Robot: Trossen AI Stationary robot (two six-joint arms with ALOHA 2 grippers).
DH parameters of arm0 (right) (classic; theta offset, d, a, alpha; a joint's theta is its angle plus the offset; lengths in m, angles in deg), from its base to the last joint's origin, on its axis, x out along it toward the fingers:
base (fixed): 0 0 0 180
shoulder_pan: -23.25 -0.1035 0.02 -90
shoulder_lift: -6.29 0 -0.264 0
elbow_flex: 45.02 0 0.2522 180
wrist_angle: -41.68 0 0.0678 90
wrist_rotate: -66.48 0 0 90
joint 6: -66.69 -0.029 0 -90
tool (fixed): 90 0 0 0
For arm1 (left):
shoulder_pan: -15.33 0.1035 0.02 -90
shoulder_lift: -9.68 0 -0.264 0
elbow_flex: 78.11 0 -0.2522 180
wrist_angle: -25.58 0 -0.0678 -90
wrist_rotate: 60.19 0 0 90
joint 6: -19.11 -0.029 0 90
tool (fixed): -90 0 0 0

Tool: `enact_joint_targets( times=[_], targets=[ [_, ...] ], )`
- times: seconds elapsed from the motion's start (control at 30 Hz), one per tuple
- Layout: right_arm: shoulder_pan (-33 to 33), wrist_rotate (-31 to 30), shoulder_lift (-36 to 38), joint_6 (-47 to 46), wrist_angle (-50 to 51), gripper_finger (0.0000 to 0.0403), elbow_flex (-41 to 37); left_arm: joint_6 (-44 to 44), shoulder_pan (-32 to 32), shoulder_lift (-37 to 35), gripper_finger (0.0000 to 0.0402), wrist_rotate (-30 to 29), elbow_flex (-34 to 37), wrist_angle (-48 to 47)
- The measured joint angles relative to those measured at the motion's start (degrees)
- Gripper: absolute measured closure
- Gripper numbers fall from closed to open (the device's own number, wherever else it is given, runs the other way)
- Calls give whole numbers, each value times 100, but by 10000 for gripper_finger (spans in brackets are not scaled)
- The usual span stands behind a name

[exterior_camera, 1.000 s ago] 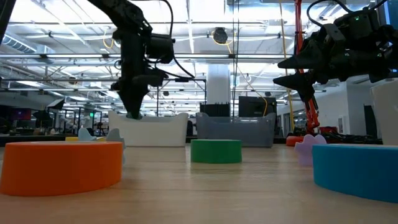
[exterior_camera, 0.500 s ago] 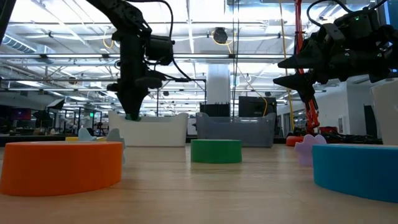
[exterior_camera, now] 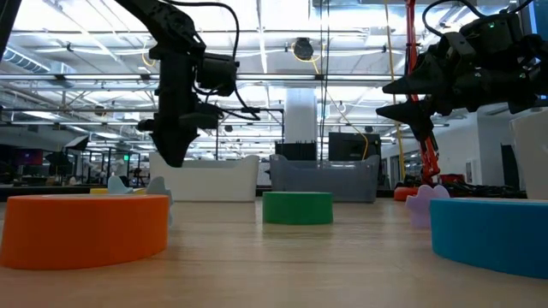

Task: Pick and place Stapler, Stapler remover, tape
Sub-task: Put the small green stapler into the white bin

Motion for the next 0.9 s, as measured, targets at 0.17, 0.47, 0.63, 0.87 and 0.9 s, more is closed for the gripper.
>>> enact_joint_targets(
  times=[0.17, 0.47, 0.63, 0.87, 0.9],
  targets=[
    [1, 0, 0, 0, 2, 183, 0, -11, 8, -2, 330, -2, 0, 208],
    [0, 2, 0, 0, 1, 179, 0, -96, 8, -2, 321, 0, 0, 190],
    [-1, 2, 0, 0, 0, 181, 0, -98, 7, -2, 280, 0, 0, 186],
    [0, 3, 0, -1, 0, 181, 0, -98, 16, -28, 226, 99, -2, 74],
    [1, 4, 0, 0, 0, 181, 0, -97, 28, -69, 222, 160, -2, 56]
  ],
)
